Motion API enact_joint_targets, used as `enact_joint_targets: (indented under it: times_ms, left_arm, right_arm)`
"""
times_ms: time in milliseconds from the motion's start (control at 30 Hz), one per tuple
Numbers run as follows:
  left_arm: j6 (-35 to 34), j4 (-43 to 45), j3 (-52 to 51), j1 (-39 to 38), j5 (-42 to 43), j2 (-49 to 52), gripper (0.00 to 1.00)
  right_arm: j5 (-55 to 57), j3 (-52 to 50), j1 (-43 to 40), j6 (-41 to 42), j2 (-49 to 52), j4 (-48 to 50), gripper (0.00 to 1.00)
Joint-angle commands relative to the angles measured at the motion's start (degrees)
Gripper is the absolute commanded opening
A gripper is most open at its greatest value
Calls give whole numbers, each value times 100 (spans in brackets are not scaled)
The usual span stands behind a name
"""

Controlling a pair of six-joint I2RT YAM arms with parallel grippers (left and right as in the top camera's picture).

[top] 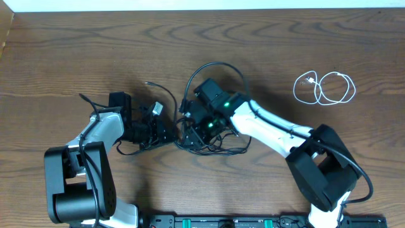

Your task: Untangle cables

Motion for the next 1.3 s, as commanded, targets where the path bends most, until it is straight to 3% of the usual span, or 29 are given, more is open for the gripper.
enact_joint_targets:
  times_ms: [0,100,200,433,1167,1267]
  left_arm:
    - [190,17,0,24,907,22,8]
    - [245,46,0,24,1237,22,8]
    - [254,118,0,24,1513,22,8]
    - [251,175,0,24,1606,22,8]
    - [227,190,0,116,2144,22,8]
    - [227,190,0,116,2144,22,8]
  right_arm:
    - [-704,-20,-81,-26,70,-22,49]
    - [-702,-20,-81,-70,70,-31,47]
    - [-721,-20,-81,-70,72,-31,38]
    - [-807,-20,-164,-68,76,-24,29]
    - [-802,-28,-173,-90,79,-160,24]
    - [-802,-28,-170,-87,79,-87,12]
